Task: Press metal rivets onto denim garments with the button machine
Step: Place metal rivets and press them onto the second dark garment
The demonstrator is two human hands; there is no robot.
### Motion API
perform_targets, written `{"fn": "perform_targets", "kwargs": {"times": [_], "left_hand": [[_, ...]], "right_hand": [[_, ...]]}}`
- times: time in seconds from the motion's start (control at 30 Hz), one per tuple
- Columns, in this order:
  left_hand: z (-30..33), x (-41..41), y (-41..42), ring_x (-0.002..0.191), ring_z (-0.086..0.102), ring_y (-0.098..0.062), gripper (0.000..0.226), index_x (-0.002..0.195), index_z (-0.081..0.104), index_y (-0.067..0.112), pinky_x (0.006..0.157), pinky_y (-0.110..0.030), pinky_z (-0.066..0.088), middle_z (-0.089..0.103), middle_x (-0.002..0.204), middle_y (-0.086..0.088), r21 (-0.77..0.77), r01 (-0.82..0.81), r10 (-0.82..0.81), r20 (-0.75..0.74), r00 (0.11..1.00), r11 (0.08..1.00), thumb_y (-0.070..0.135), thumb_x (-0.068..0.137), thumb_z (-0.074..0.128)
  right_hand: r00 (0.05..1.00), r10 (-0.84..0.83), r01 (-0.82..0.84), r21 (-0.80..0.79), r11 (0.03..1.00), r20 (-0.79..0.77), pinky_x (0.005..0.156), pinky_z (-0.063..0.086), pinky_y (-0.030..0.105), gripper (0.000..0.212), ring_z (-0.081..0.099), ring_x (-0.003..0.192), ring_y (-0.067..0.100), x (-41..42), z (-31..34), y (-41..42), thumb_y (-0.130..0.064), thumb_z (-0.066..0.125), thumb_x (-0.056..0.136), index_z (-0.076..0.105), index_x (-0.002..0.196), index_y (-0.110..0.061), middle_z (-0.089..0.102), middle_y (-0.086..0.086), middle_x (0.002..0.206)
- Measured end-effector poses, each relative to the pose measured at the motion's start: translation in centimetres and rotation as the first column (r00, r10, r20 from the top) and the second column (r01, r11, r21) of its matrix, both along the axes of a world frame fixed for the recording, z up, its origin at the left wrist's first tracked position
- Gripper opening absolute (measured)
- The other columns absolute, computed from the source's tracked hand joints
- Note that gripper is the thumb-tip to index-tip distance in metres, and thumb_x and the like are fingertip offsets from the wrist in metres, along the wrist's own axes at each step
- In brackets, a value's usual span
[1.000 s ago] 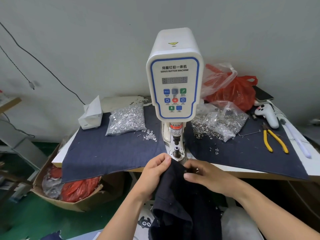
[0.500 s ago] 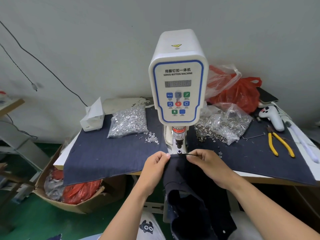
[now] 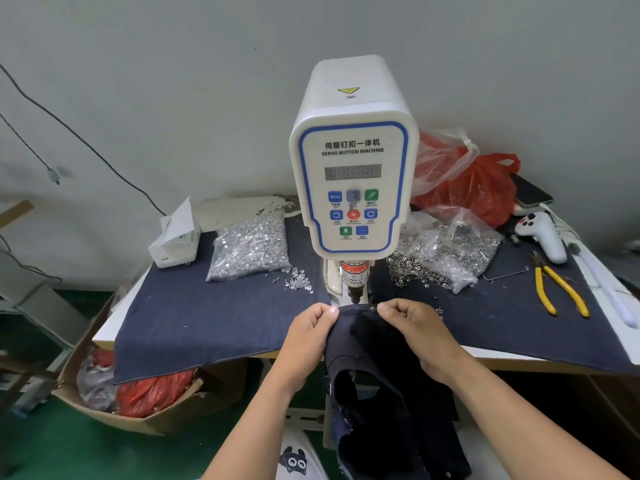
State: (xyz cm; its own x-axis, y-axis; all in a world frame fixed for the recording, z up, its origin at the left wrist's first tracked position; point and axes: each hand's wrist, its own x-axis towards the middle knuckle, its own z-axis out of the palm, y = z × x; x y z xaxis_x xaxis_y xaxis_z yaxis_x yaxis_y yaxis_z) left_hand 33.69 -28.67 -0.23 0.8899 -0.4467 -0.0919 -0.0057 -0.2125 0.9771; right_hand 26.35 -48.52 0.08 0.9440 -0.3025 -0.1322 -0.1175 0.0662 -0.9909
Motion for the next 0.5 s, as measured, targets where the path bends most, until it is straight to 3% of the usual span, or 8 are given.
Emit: {"fn": "perform_targets", "kwargs": {"times": [0.2, 0.5], "left_hand": [[-0.4, 0.5, 0.1, 0.068, 0.043, -0.011, 0.031, 0.071, 0.057, 0.028, 0.061, -0.030, 0.035, 0.050, 0.072, 0.003, -0.063, 0.018, -0.022, -0.075, 0.997, 0.998, 0.049, 0.093, 0.057], [-1.2, 0.5, 0.4, 0.070, 0.042, -0.010, 0.030, 0.075, 0.056, 0.027, 0.060, -0.024, 0.037, 0.048, 0.073, 0.004, -0.123, 0.045, -0.049, -0.032, 0.998, 0.991, 0.049, 0.095, 0.057]], "right_hand": [[1.000, -0.004, 0.004, 0.005, 1.000, 0.010, 0.082, 0.046, 0.028, 0.019, 0.061, 0.082, 0.008, 0.0, -0.1, 0.1, -0.026, 0.068, 0.098, 0.079, 0.086, -0.015, 0.073, 0.000, 0.083], [0.999, 0.016, -0.015, -0.031, 0.999, 0.029, 0.082, 0.044, 0.031, 0.019, 0.056, 0.082, 0.012, -0.2, -0.2, 0.0, -0.026, 0.068, 0.099, 0.077, 0.084, -0.019, 0.067, 0.001, 0.080]]}}
